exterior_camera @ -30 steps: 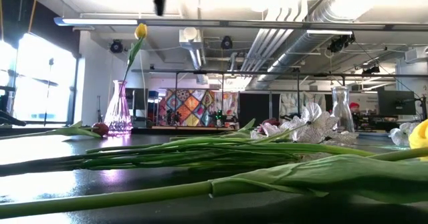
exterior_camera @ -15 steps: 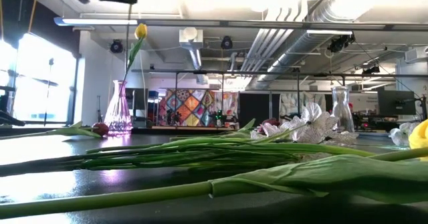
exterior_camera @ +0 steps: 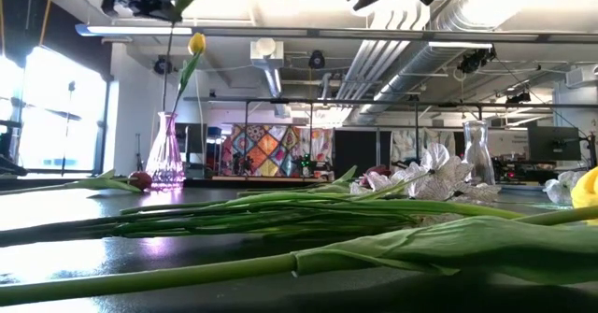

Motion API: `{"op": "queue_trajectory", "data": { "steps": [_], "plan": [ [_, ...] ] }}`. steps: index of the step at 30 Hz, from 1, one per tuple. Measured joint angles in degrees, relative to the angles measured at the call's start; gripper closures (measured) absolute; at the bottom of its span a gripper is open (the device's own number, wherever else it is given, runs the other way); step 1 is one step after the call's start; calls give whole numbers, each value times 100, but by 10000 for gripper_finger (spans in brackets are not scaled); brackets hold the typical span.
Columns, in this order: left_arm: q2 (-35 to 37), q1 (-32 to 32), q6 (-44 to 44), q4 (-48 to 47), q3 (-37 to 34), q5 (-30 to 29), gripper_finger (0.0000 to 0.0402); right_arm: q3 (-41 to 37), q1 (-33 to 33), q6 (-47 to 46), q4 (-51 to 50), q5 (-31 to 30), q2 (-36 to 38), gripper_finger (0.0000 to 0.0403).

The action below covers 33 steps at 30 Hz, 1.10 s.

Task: Sort flowers into vase by color
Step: Put the right yellow flower into the violet vase

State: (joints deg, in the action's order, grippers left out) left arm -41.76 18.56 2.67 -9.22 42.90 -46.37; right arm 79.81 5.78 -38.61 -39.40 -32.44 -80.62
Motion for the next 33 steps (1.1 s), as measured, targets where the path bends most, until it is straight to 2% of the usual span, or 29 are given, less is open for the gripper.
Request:
{"op": "queue_trajectory", "data": {
  "steps": [7,16,22,27,33],
  "plan": [
    [-293,373,371,-22,-5,523,397,0,0,-323,-380,-19,0,320],
    [-301,432,818,-25,-1,568,397,0,0,-637,-915,-55,48,320],
    [-461,438,1245,-600,-1,424,391,0,0,-597,-926,-161,50,320],
    [-556,432,1625,-832,-1,635,352,0,0,-765,-1388,-152,52,320],
    [-485,307,1637,-1112,-1,1036,273,0,40,-2048,-3319,136,52,320]
  ]
}}
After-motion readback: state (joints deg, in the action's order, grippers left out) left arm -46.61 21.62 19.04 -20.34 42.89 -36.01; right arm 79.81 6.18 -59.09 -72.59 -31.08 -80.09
